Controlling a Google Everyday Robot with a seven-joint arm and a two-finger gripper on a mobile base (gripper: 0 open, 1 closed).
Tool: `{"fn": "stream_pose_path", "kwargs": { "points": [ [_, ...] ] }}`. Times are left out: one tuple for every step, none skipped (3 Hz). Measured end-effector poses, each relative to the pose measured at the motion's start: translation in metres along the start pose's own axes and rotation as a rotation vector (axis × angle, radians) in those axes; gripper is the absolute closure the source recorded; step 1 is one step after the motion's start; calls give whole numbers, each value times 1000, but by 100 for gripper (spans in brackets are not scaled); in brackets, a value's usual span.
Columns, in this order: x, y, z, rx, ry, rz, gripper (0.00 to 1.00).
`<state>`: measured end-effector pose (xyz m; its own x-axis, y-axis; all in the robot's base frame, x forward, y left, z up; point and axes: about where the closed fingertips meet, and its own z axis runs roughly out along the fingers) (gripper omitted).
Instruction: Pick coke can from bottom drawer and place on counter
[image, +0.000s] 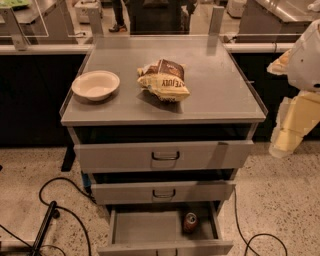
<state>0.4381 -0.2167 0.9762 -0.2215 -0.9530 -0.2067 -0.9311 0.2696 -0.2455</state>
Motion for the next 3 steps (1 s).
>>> {"fn": "stream_pose_path", "kwargs": {
  "points": [
    [0,0,0,0,0,0,0],
    [1,9,4,-17,-10,-7,0],
    [-1,42,20,-35,-30,-8,0]
  ]
}}
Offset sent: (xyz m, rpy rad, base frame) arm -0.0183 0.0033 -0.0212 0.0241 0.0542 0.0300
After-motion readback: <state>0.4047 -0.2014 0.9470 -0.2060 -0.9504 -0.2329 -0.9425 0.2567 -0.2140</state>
